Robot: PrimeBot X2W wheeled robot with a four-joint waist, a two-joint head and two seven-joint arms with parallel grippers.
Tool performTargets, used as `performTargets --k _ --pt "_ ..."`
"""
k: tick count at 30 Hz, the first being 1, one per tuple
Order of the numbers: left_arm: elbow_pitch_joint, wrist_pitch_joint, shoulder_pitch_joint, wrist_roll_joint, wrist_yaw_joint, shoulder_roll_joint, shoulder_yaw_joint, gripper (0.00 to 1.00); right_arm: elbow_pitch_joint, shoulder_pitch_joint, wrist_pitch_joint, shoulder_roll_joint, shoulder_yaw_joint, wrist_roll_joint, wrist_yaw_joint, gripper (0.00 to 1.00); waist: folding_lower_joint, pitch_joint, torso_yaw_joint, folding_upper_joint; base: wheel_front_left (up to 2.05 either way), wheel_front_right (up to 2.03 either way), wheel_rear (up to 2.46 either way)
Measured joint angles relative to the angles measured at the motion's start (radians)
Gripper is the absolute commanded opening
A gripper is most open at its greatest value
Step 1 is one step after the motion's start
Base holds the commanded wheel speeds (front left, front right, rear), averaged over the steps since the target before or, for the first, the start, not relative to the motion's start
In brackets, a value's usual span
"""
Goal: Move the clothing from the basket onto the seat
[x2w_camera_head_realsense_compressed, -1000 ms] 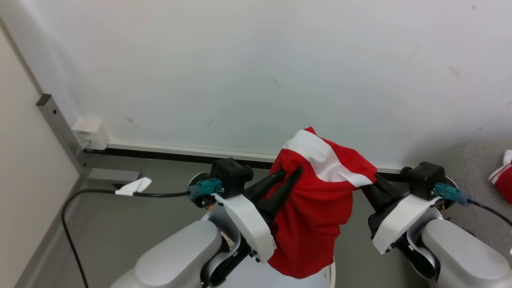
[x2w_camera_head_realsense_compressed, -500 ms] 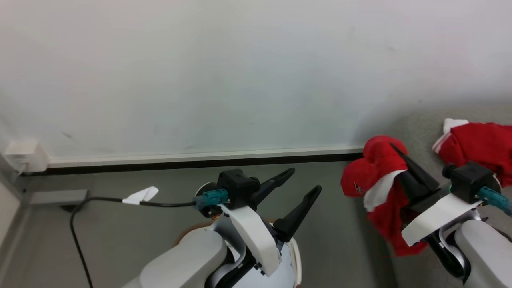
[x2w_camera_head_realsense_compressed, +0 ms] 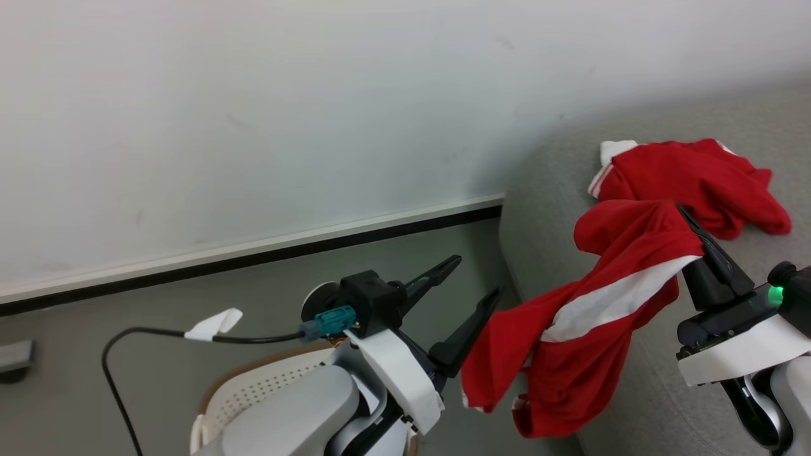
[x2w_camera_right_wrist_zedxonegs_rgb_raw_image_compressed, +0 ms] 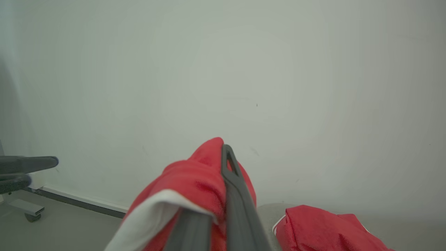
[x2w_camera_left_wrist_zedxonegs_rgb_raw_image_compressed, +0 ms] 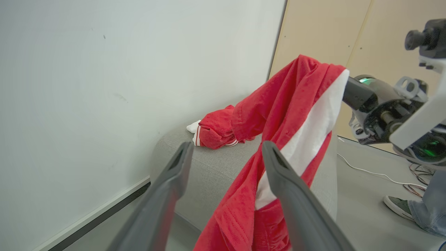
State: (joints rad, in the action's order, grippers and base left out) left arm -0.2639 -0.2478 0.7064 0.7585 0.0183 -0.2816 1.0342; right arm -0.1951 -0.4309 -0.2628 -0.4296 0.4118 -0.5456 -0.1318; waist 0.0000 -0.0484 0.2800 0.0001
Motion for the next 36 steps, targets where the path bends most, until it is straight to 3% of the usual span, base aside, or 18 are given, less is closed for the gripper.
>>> performTargets --k 9,18,24,29,36 --pt "-0.015 -0.009 0.001 -0.053 -0.006 -0.008 -0.006 1.00 0.037 0.048 0.000 0.019 -0.065 0.012 0.000 0.00 0.0000 -0.041 0.091 0.0000 0.00 0.00 0.00" --pt "-0.029 -0.010 0.008 -0.059 -0.019 0.000 -0.003 1.00 0.061 0.035 0.000 0.001 -0.085 -0.006 0.000 0.00 0.0001 -0.071 0.116 0.0000 0.00 0.00 0.00" --pt "-0.032 0.004 0.032 -0.059 -0.027 0.004 0.002 1.00 0.038 -0.039 0.000 -0.044 -0.086 -0.029 0.000 0.00 0.0000 -0.105 0.104 0.0000 0.00 0.00 0.00" --pt "-0.022 0.032 0.065 -0.064 -0.030 0.000 0.007 1.00 0.006 -0.143 0.007 -0.087 -0.093 -0.145 0.000 0.00 0.0001 -0.157 0.084 0.0000 0.00 0.00 0.00" --pt "0.003 0.066 0.115 -0.079 -0.033 -0.021 0.011 1.00 -0.071 -0.277 0.009 -0.215 -0.142 -0.261 0.000 0.00 0.0002 -0.259 0.037 0.0000 0.00 0.00 0.00"
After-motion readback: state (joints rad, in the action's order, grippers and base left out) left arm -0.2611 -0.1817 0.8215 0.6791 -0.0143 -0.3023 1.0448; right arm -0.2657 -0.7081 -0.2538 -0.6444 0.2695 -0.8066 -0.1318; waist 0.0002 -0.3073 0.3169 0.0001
